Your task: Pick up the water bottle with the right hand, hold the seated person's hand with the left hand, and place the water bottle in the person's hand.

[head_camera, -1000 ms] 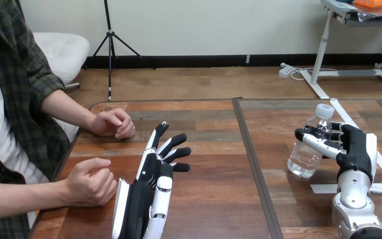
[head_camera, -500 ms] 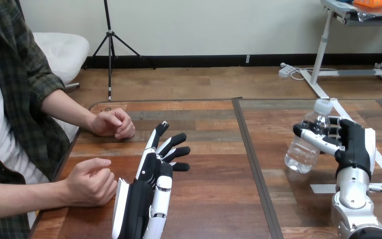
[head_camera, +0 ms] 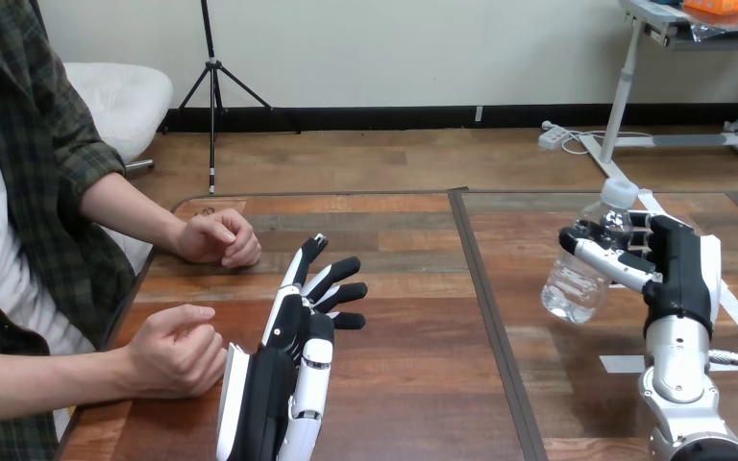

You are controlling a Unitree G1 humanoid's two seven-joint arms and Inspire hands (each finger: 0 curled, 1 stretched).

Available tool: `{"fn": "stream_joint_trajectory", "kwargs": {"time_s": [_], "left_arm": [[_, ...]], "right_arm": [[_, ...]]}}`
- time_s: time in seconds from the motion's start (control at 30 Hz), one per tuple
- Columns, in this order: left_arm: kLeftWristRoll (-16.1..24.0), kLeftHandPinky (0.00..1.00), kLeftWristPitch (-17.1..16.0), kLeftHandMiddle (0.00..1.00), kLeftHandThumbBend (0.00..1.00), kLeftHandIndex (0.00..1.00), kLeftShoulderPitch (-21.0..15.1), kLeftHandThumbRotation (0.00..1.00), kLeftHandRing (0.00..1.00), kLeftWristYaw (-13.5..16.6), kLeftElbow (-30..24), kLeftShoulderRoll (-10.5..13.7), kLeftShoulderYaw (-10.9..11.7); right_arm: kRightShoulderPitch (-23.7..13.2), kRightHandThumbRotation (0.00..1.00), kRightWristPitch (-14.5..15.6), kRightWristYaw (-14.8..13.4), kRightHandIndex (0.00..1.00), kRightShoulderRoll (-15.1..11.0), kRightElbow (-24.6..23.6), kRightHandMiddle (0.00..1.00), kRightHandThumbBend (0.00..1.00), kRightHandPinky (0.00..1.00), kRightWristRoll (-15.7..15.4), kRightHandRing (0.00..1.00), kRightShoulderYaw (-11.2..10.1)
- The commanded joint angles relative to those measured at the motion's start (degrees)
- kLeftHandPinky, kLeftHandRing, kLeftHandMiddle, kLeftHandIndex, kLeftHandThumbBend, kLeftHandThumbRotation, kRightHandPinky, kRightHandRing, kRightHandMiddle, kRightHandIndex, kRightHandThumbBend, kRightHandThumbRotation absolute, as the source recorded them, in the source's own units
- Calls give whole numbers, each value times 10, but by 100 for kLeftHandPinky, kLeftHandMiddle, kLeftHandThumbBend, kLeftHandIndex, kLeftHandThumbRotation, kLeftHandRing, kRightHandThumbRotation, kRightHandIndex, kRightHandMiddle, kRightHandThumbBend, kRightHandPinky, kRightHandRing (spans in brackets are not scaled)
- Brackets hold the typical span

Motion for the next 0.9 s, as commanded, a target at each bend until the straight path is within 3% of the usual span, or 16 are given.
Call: {"fn": "stream_joint_trajectory", "kwargs": {"time_s": [0.0, 0.2, 0.4, 0.63, 0.77, 0.87], "left_arm": [[1, 65, -2, 83, 20, 93, -30, 100, 77, 3, -16, -19, 2], [-3, 66, 2, 83, 19, 93, -33, 100, 77, 1, -20, -17, 3], [-2, 66, 2, 83, 18, 93, -35, 100, 77, 2, -20, -15, 5], [-14, 66, 8, 84, 15, 93, -37, 100, 78, -11, -31, -6, 3], [-20, 68, 18, 84, 13, 92, -37, 92, 79, -23, -44, 5, 5], [-28, 70, 26, 84, 15, 91, -37, 78, 80, -34, -55, 14, 9]], "right_arm": [[-45, 0, -37, -5, 52, 2, -28, 50, 77, 39, -10, 44, 9], [-44, 0, -59, 4, 52, 9, -35, 50, 77, 38, -6, 44, 6], [-41, 0, -77, 33, 51, 18, -40, 50, 76, 39, 10, 44, -3], [-35, 0, -100, 45, 51, 21, -47, 50, 75, 40, 2, 45, 7], [-32, 0, -111, 62, 52, 22, -50, 50, 74, 41, 3, 45, 10], [-30, 0, -119, 75, 51, 25, -54, 50, 74, 40, 5, 45, 10]]}}
